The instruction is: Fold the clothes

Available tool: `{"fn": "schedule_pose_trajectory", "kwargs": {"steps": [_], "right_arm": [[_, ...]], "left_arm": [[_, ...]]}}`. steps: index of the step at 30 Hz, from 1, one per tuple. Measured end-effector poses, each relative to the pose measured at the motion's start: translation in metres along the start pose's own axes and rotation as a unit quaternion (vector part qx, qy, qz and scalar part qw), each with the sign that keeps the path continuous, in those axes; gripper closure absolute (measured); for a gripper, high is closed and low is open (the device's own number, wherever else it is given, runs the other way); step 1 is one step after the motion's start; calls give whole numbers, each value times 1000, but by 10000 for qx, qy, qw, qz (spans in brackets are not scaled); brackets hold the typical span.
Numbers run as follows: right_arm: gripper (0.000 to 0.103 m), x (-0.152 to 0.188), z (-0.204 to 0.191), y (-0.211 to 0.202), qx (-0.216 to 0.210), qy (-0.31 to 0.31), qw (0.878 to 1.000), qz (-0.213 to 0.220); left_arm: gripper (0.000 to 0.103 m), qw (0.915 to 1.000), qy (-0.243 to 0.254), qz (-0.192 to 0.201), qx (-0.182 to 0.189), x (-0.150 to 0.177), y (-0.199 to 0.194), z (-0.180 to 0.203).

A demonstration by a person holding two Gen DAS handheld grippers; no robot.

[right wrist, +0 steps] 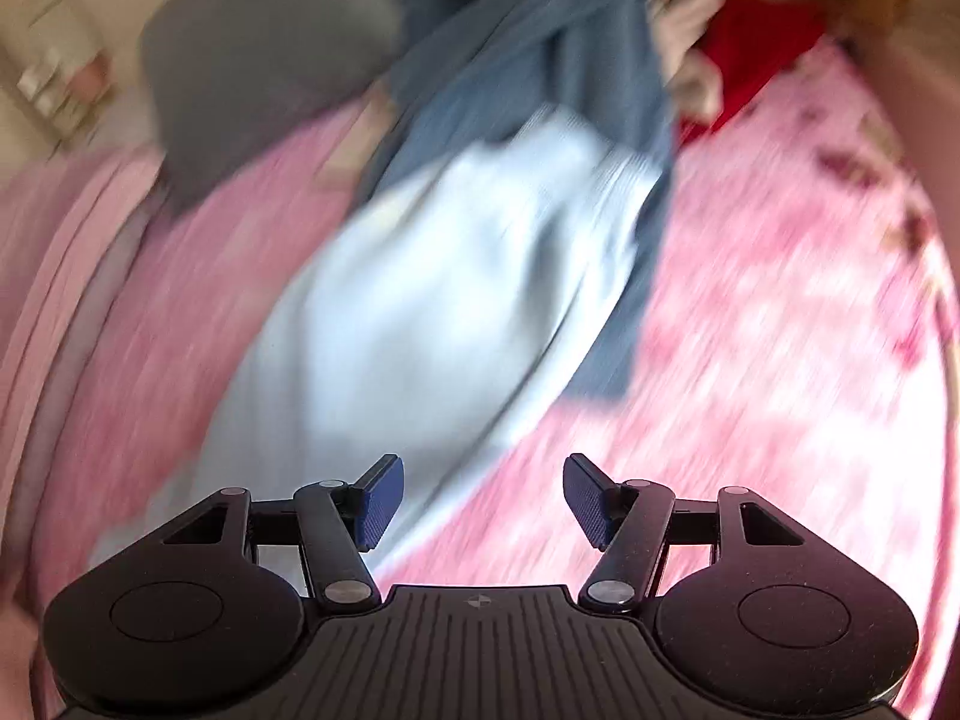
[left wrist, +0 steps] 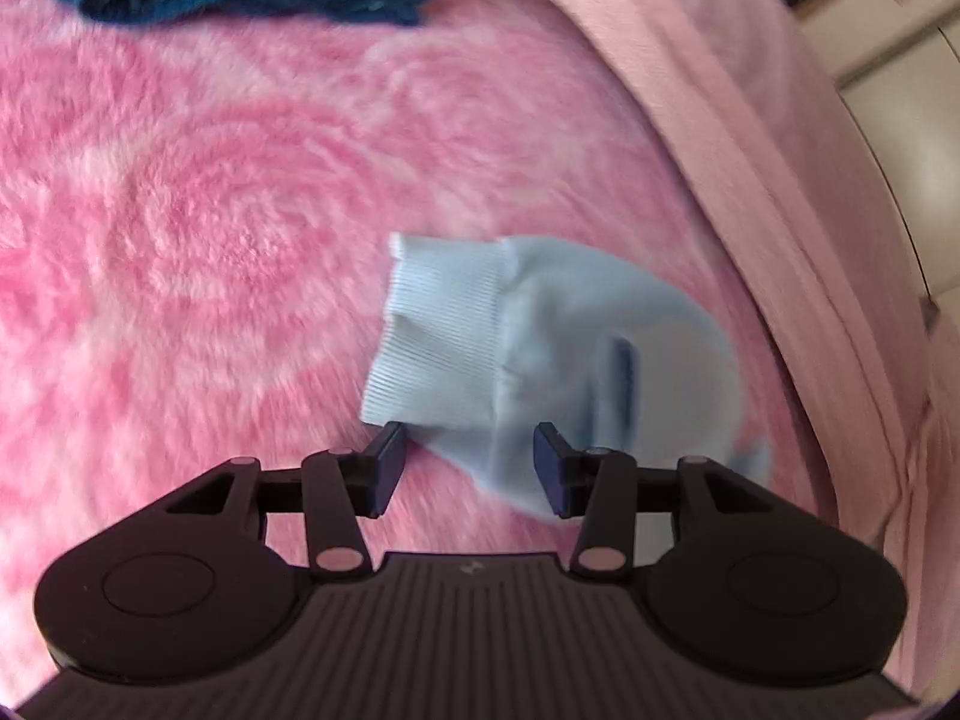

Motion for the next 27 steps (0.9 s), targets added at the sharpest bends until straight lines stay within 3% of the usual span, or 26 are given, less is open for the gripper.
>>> {"fn": "schedule_pose_trajectory", "kwargs": {"steps": [2, 3, 6, 7, 9, 12, 15, 17, 19, 20, 22, 24, 25, 27], "right_arm": [[40, 25, -16, 2, -35, -290, 9994, -173], [40, 35, -22, 2, -45, -452, 9987, -225], [40, 55, -36, -3, -59, -980, 9947, -292], [40, 59, -40, -6, -59, -1157, 9929, -278], [40, 67, -51, -12, -143, -1443, 9891, -241], [40, 81, -60, -16, -228, -1752, 9839, -278], [40, 104, -66, -15, -269, -1995, 9784, -477], [40, 117, -66, -11, -275, -2144, 9743, -631], [40, 125, -62, -14, -322, -2277, 9703, -754], [40, 129, -60, -15, -345, -2343, 9681, -816], [40, 129, -50, -21, -451, -2399, 9650, -953], [40, 125, -38, -30, -573, -2417, 9630, -1046], [40, 126, -30, -34, -653, -2436, 9609, -1146], [40, 129, -12, -41, -786, -2490, 9551, -1402]], "left_arm": [[82, 9998, 174, 5, -45, -7, 5, 2], [89, 9981, 604, 135, -34, -15, 0, 10], [100, 9808, 1781, 788, -49, -54, -31, 29], [101, 9730, 2035, 1079, -162, -73, -42, 30], [101, 9466, 2721, 1660, -493, -114, -63, 31], [100, 9082, 3517, 1998, -1075, -156, -70, 28], [96, 9152, 3468, 1545, -1353, -160, -49, 7], [92, 9097, 3525, 1401, -1688, -146, -43, -8], [82, 9190, 3345, 1281, -1647, -122, -49, -22], [75, 9304, 3154, 1172, -1457, -106, -56, -28], [73, 9499, 2827, 832, -1045, -66, -72, -38], [73, 9632, 2633, 147, -523, -10, -86, -45], [73, 9647, 2612, -283, -201, 19, -90, -45], [73, 9582, 2564, -1187, 455, 83, -101, -46]]}}
Point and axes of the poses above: each gripper's, at about its wrist camera, not at the fingertips, and y roughly the way its jaws point, z to its right, x to its underside, the point moved 10 cm from there along y, roughly the way its jaws point, and after that the axes turned 2 degrees about -z, right-handed, at the moved point
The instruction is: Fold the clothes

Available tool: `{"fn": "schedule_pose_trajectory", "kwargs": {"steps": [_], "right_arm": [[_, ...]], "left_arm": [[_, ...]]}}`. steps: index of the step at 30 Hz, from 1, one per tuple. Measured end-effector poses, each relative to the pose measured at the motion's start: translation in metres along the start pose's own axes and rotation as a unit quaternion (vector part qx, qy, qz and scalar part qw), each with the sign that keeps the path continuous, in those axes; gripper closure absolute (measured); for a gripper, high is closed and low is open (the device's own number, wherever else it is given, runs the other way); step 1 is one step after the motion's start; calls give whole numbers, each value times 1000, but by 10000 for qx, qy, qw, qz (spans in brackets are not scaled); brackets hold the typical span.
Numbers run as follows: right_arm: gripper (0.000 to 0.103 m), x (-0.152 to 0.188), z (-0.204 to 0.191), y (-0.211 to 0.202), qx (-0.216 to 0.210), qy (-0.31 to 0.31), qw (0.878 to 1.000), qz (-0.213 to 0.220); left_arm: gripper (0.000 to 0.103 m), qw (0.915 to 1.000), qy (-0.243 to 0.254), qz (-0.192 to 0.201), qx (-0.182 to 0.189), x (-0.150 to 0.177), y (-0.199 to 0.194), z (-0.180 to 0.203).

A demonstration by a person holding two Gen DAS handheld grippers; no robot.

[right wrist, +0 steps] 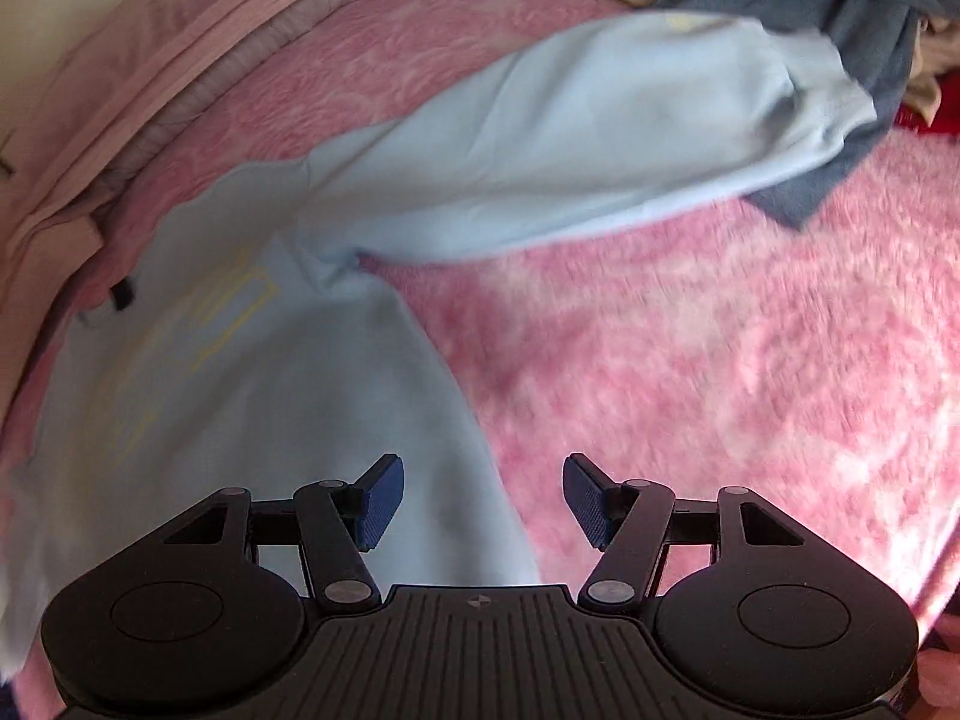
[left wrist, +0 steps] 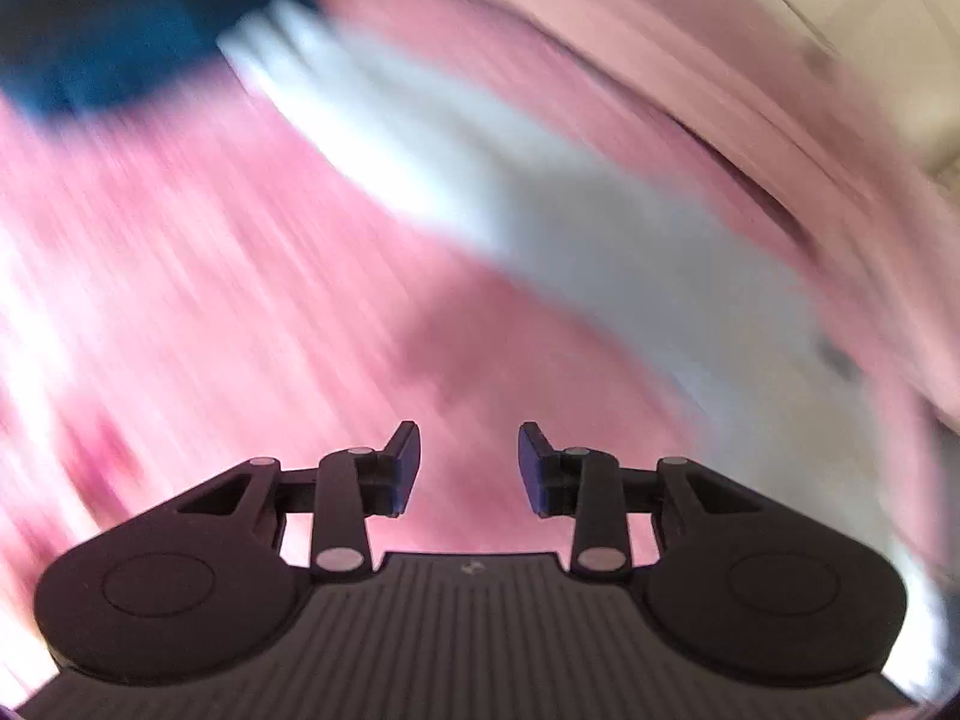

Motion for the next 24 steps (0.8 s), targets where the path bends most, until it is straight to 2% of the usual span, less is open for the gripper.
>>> {"fn": "schedule_pose_trajectory", "kwargs": {"steps": [2, 3, 5, 8, 10, 11, 12, 13, 14, 15, 18, 21, 23, 24], "right_arm": [[40, 17, 9, -5, -93, -92, 9997, -191], [40, 26, 13, -7, -137, -140, 9994, -283], [40, 40, 20, -8, -243, -146, 9987, -423], [40, 56, 29, -3, -439, 36, 9976, -541], [40, 62, 28, 3, -501, -9, 9973, -543], [40, 62, 26, 4, -519, -121, 9971, -540], [40, 63, 24, 4, -544, -243, 9967, -543], [50, 63, 22, 4, -568, -365, 9962, -546], [98, 63, 20, 4, -593, -487, 9955, -549], [96, 63, 18, 3, -617, -609, 9947, -552], [97, 56, 24, -15, -1035, -463, 9925, -455], [97, 56, 37, -24, -1125, -384, 9918, -459], [97, 64, 45, -13, -834, -461, 9936, -606], [97, 68, 50, -6, -674, -506, 9941, -683]], "left_arm": [[70, 9963, -72, -610, 599, 55, 4, 25], [68, 9938, -129, -820, 745, 75, 7, 32], [63, 9908, -215, -1090, 776, 108, 15, 39], [65, 9891, -108, -1284, 719, 132, 27, 49], [76, 9897, 234, -1250, 657, 137, 33, 60], [101, 9890, 401, -1258, 662, 139, 33, 66], [101, 9879, 455, -1296, 720, 139, 33, 70], [101, 9878, 537, -1233, 788, 138, 27, 72], [101, 9876, 623, -1163, 856, 137, 21, 75], [101, 9872, 708, -1092, 925, 136, 14, 78], [101, 9837, 963, -915, 1211, 136, -14, 87], [100, 9830, 1121, -1094, 954, 152, -12, 82], [99, 9821, 1293, -1280, 491, 165, 2, 72], [93, 9808, 1385, -1351, 228, 171, 10, 69]]}}
Point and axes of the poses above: each gripper's, at about its wrist camera, not at the fingertips, and y roughly the way its jaws point, z to its right, x to its underside, the point moved 10 cm from there along y, roughly the way its jaws point, and after that the axes turned 2 degrees about -z, right-handed, at the moved point
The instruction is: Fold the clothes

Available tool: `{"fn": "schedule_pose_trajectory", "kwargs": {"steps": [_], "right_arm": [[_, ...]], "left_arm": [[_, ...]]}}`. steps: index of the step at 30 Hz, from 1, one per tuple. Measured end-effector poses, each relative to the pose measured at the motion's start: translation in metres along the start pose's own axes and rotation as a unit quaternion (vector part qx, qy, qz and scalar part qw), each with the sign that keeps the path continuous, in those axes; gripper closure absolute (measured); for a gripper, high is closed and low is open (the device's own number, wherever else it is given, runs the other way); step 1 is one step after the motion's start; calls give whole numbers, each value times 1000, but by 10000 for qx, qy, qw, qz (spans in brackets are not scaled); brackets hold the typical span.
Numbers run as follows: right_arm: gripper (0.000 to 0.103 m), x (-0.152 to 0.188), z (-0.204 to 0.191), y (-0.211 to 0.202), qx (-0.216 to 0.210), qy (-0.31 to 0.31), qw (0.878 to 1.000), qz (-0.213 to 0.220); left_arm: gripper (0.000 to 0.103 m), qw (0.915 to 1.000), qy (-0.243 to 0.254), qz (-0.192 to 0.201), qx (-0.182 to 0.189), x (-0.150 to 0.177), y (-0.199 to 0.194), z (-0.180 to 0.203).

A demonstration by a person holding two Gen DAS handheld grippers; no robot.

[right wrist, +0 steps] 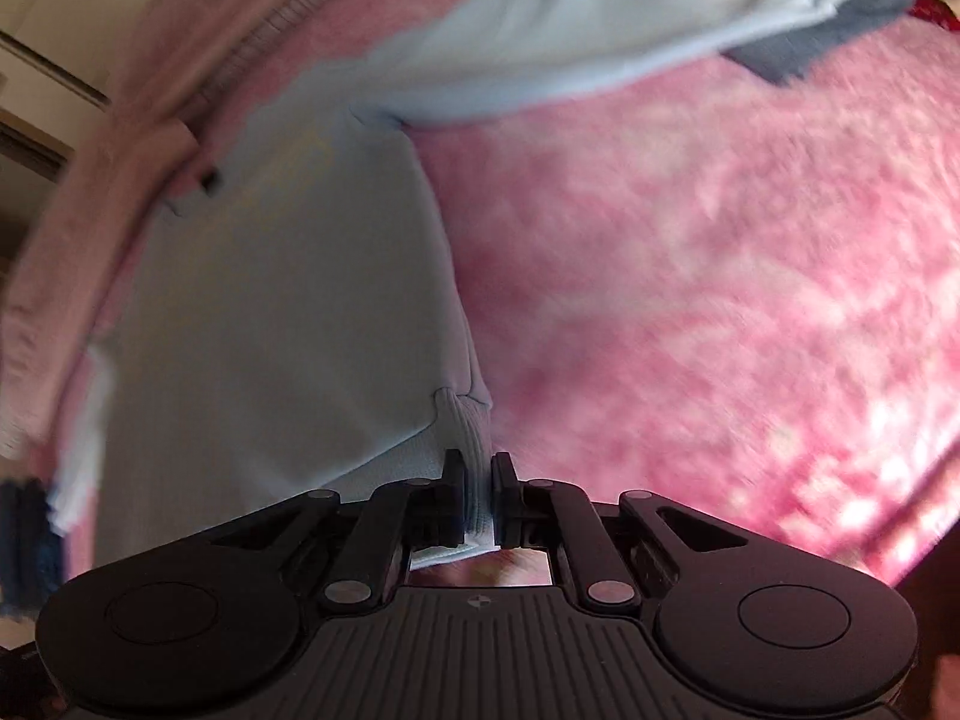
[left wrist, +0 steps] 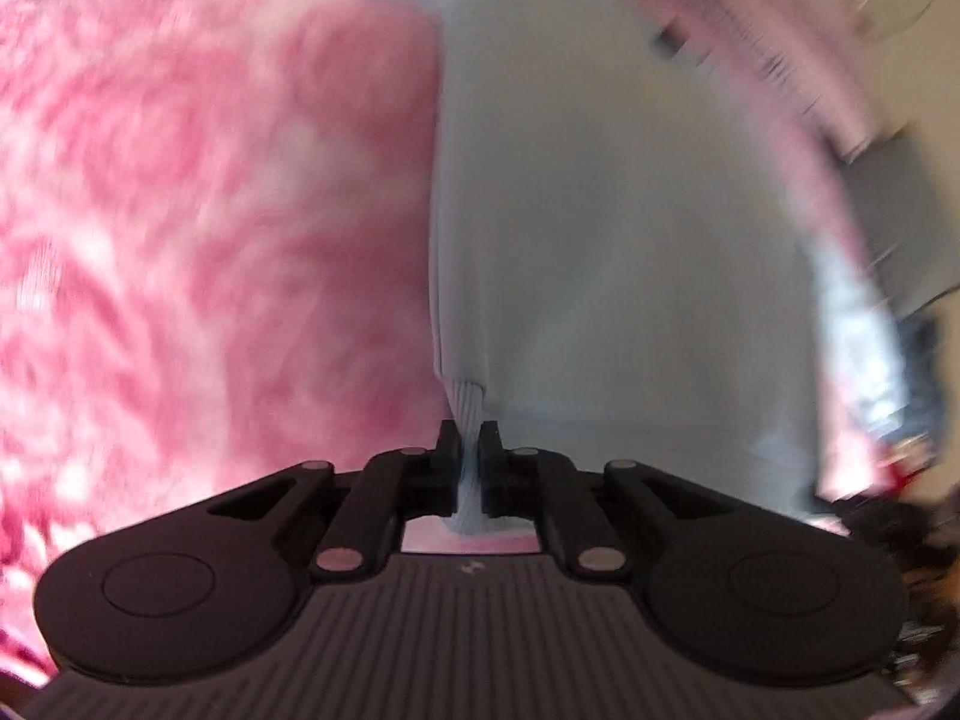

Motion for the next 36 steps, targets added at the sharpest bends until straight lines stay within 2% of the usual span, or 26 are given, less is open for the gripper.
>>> {"fn": "schedule_pose_trajectory", "kwargs": {"steps": [4, 7, 9, 11, 13, 15, 16, 18, 20, 28, 30, 33, 36], "right_arm": [[92, -5, -3, 7, 224, -241, 9993, -169], [54, -16, -2, -5, 620, -689, 9951, -347], [53, -35, -1, -18, 898, -843, 9923, -126], [53, -61, -4, -30, 1085, -904, 9896, 267], [53, -90, -11, -33, 982, -853, 9896, 620], [53, -120, -22, -23, 833, -897, 9894, 777], [53, -134, -27, -16, 804, -945, 9890, 801], [53, -166, -45, 2, 718, -1213, 9858, 909], [53, -199, -64, 20, 628, -1498, 9814, 1023], [53, -312, -165, 103, 286, -2730, 9542, 1189], [53, -333, -191, 125, 166, -2934, 9479, 1228], [53, -355, -223, 159, 36, -3202, 9400, 1177], [53, -364, -232, 186, 46, -3430, 9340, 1000]], "left_arm": [[90, 9998, -89, -36, -200, -2, -6, -1], [88, 9987, 141, -72, -487, -7, -22, -3], [89, 9968, 368, 77, -707, -17, -35, -2], [89, 9958, 408, 340, -743, -40, -45, 1], [89, 9949, 378, 613, -701, -72, -43, 7], [88, 9940, 428, 810, -594, -109, -33, 16], [86, 9933, 487, 889, -549, -128, -26, 23], [75, 9906, 757, 1026, -488, -161, -14, 36], [69, 9867, 1063, 1146, -435, -193, -2, 51], [61, 9640, 2116, 1541, -458, -339, 68, 111], [55, 9594, 2269, 1621, -414, -369, 82, 125], [53, 9520, 2504, 1680, -522, -404, 105, 132], [53, 9517, 2637, 1490, -500, -419, 131, 134]]}}
Point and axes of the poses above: each gripper's, at about its wrist camera, not at the fingertips, and y roughly the way its jaws point, z to its right, x to its underside, the point moved 10 cm from there along y, roughly the way its jaws point, and after that the axes turned 2 degrees about -z, right-handed, at the moved point
